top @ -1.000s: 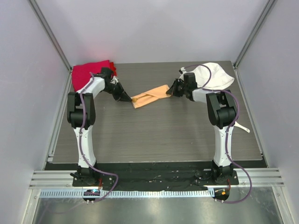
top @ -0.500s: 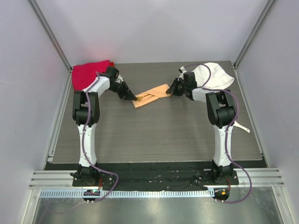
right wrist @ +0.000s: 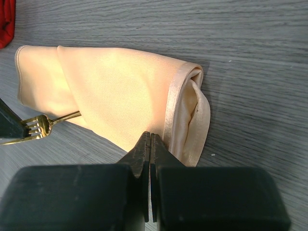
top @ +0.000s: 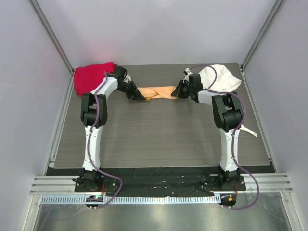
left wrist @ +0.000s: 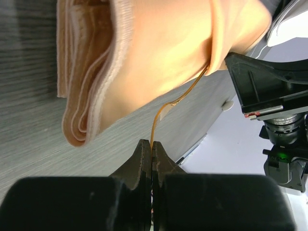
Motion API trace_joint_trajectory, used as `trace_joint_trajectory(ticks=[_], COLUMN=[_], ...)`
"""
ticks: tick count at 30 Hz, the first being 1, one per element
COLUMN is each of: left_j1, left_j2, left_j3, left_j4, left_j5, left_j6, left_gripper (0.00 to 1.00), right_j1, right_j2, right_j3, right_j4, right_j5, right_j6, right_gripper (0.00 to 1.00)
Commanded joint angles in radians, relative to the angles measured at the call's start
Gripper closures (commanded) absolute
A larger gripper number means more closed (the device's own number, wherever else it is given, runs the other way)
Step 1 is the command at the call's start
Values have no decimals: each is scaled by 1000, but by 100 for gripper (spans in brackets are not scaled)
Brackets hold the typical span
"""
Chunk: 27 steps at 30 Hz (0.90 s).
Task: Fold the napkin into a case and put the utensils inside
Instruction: Insert the fork into the folded napkin.
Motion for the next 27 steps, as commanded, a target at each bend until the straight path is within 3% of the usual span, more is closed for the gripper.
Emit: trace_joint_trajectory(ticks=[1,7,17,23,27], left_j1=[6,12,10,4,3], left_j2=[13,26,17,7,4], left_j3=[98,143,132,126,126], left_j4=[-47,-137,-154,-153,-150], left_j5=[6,-39,-77,-86,-85], left_j6=[4,88,126,125,122], left_gripper=[100,100,100,100,100], right_j1=[1,3,64,123,150], right_j2=[19,17,5,91,218], right_j3=[24,47,201,382,618], right_j4=[-45,-52,-175,-258,-351], right_j5=[20,17,74,127,141], right_j6=[-32,-28,-34,-29,-25], right_gripper=[99,99,99,99,99])
